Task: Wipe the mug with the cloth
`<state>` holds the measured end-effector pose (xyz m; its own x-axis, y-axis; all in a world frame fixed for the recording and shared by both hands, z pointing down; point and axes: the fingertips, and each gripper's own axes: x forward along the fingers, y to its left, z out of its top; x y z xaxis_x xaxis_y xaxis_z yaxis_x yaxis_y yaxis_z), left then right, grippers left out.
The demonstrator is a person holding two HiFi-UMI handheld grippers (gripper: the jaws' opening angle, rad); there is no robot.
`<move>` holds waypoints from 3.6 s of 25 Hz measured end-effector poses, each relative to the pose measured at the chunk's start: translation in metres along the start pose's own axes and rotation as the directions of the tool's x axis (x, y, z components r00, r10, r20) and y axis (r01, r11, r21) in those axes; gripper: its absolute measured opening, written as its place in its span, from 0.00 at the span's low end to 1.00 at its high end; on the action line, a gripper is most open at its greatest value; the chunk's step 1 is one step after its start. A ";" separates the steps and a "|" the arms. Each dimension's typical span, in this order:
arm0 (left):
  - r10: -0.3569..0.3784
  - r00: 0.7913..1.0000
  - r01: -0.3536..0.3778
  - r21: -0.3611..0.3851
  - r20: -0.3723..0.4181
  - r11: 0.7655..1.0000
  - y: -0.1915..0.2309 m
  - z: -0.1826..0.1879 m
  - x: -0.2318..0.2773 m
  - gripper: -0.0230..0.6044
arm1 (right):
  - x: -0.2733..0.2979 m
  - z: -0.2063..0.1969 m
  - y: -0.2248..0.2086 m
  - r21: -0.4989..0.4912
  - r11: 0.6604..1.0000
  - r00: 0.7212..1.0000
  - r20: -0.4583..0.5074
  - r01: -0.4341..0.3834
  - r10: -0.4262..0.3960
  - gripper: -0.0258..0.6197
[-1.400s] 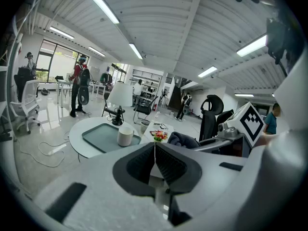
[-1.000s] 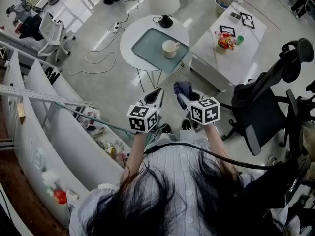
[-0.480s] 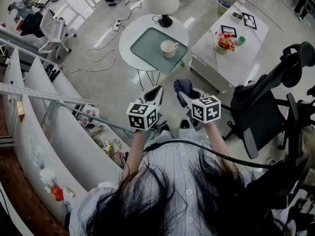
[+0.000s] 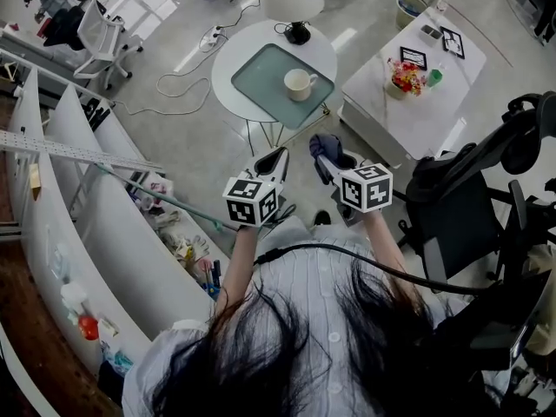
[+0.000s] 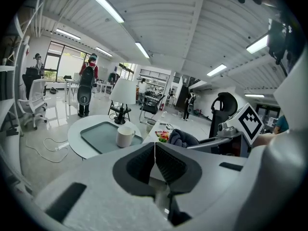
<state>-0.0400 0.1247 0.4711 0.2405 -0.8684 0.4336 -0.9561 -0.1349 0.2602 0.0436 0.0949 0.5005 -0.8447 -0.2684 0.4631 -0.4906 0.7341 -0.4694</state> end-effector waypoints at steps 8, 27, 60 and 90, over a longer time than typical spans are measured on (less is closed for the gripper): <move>0.026 1.000 -0.026 -0.009 -0.016 1.000 -0.001 -0.004 0.006 0.07 | 0.005 -0.003 -0.011 0.014 0.999 0.999 -0.021 -0.029 0.029 0.18; 0.016 0.995 -0.012 0.037 -0.097 0.999 0.040 0.010 0.047 0.07 | 0.053 0.015 -0.046 0.078 0.997 0.998 -0.065 -0.002 0.007 0.18; -0.216 0.952 0.220 -0.007 -0.217 0.976 0.183 0.060 0.150 0.07 | 0.154 0.073 -0.132 0.147 0.928 0.936 -0.142 0.343 -0.323 0.18; -0.184 0.632 0.686 0.431 -0.753 0.586 0.135 0.029 0.262 0.22 | 0.198 0.041 -0.183 -0.072 0.981 0.925 -0.326 0.182 -0.196 0.18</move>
<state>-0.1107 -0.1351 0.5949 0.4540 -0.1643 0.8757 -0.4680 -0.8803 0.0775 -0.0423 -0.1179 0.6474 -0.6155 -0.1887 0.7652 -0.6193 0.7163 -0.3216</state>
